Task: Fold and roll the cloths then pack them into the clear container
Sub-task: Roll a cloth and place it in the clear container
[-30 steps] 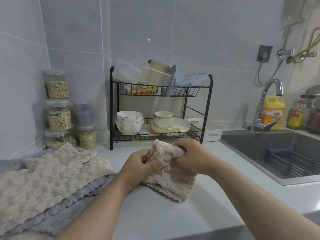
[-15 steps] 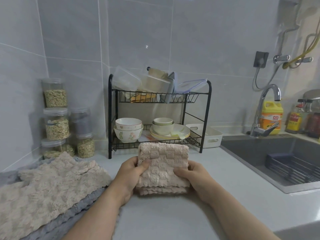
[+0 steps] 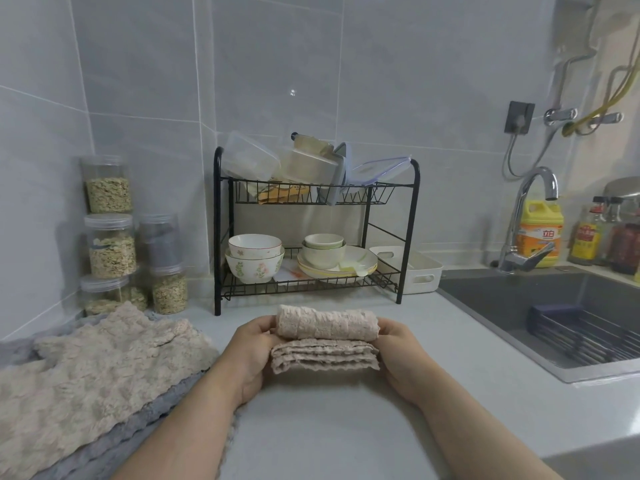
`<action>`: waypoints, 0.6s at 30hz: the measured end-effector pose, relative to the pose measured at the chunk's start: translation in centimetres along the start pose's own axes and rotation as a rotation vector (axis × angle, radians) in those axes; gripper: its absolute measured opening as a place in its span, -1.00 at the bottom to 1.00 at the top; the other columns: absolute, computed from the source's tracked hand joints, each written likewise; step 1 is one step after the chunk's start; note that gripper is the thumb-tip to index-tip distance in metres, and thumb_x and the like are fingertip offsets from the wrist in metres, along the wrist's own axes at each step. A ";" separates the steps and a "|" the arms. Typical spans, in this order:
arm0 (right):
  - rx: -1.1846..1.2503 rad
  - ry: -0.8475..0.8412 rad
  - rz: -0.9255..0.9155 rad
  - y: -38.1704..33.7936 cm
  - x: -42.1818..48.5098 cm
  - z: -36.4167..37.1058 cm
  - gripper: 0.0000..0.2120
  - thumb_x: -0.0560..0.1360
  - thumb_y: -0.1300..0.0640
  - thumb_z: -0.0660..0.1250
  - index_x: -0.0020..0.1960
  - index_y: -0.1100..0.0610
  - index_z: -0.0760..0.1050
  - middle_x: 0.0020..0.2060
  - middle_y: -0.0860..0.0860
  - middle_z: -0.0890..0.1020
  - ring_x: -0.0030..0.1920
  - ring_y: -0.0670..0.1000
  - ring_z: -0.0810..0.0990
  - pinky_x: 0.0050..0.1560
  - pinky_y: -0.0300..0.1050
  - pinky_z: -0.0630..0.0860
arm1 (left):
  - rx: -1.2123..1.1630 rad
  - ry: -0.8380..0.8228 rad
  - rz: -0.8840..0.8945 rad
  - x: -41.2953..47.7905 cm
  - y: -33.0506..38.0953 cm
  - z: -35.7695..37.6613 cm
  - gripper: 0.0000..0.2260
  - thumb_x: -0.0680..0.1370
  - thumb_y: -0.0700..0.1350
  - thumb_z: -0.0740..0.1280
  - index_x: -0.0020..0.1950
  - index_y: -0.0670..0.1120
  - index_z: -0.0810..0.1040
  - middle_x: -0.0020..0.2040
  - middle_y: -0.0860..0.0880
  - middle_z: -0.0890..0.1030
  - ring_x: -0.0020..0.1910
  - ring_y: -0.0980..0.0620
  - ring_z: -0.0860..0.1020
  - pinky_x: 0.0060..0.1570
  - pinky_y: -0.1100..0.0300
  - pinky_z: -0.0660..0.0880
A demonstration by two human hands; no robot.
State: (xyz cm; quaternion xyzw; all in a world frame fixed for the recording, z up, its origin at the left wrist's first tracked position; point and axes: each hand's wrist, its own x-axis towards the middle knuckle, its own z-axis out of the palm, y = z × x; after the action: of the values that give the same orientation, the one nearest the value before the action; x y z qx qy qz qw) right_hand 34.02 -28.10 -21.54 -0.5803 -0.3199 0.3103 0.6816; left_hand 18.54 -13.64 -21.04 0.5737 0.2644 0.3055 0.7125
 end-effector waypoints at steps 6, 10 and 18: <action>0.178 -0.034 0.065 0.1 0.3 -0.3 -0.48 0.23 0.27 0.09 0.10 0.44 0.54 0.02 0.38 0.58 0.00 0.27 0.55 0.01 0.06 0.48 | -0.147 -0.038 -0.061 -0.2 -0.2 -0.4 -0.74 0.55 -0.04 0.17 -0.06 -0.18 0.58 -0.08 -0.25 0.63 -0.11 -0.19 0.59 -0.08 -0.05 0.54; 0.042 0.007 0.004 0.0 -0.3 0.0 -0.48 0.36 -0.14 0.30 0.16 0.19 0.59 0.10 0.24 0.65 0.11 0.19 0.62 0.21 0.10 0.49 | 0.169 0.036 0.138 0.0 -0.7 -0.4 -0.72 0.30 -0.06 0.55 -0.03 -0.06 0.65 0.00 -0.12 0.62 -0.04 -0.05 0.57 0.00 0.14 0.50; -0.522 0.007 -0.133 -0.3 -1.4 0.5 -0.51 0.40 0.27 0.51 0.26 0.02 0.47 -0.09 -0.11 0.56 -0.31 -0.39 0.54 -0.28 -0.53 0.40 | 0.371 -0.029 0.196 -0.3 -1.2 -0.1 -0.48 0.33 -0.33 0.54 0.22 0.01 0.51 0.03 -0.13 0.61 -0.05 -0.01 0.62 -0.12 0.17 0.60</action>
State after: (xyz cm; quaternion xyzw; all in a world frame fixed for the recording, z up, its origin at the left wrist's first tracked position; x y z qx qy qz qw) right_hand 32.80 -29.00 -21.30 -0.7154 -0.4241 0.1698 0.5287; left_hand 18.40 -14.03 -22.27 0.7222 0.2486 0.3111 0.5655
